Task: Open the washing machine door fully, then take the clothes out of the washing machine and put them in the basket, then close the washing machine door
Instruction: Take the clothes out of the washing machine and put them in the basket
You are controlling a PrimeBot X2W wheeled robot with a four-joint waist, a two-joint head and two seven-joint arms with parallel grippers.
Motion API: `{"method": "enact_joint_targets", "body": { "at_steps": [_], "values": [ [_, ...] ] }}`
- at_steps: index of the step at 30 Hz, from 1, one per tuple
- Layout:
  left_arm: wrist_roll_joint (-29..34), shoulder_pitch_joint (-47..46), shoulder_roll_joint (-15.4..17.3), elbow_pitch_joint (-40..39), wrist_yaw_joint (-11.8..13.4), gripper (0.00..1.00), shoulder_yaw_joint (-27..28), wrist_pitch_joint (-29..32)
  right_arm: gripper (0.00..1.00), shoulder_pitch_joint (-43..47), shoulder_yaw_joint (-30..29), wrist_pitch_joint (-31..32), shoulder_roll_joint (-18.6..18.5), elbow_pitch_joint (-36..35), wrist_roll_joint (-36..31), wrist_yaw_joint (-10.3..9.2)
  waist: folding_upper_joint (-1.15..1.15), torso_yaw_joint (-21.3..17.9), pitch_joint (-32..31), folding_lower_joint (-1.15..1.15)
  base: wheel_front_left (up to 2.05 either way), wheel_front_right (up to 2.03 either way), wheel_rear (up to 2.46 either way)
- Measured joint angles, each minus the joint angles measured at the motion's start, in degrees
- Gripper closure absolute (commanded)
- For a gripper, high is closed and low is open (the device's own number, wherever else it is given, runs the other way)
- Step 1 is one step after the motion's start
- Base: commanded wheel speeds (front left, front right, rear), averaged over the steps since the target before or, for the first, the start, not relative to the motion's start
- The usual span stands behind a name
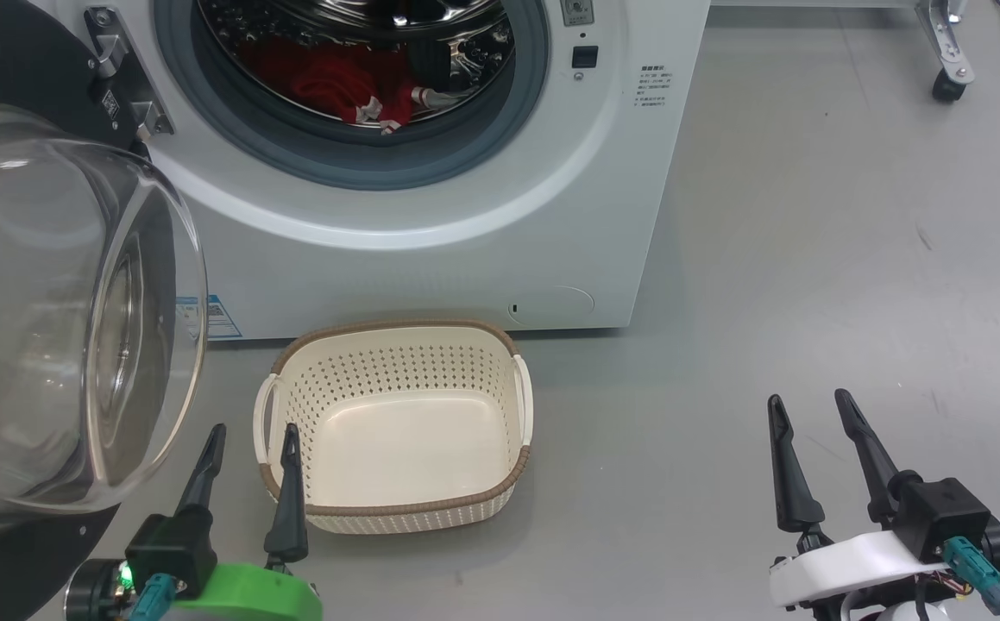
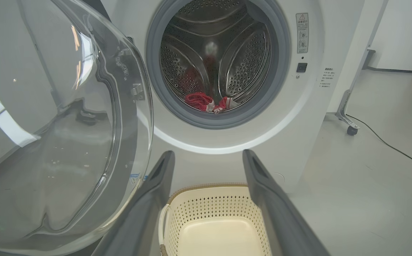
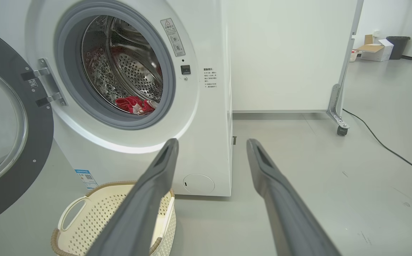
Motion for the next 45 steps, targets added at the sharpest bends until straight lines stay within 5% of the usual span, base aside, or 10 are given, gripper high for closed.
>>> {"method": "enact_joint_targets", "body": {
  "at_steps": [45],
  "values": [
    [2.24,-0.08,0.0,0.53,0.14,0.0,-1.57,0.24,0.0,1.23,0.91,0.0,-0.01,-0.67,0.68,-1.0,0.0,-1.61,-1.51,0.0,0.11,-0.11,0.0]
  ]
}}
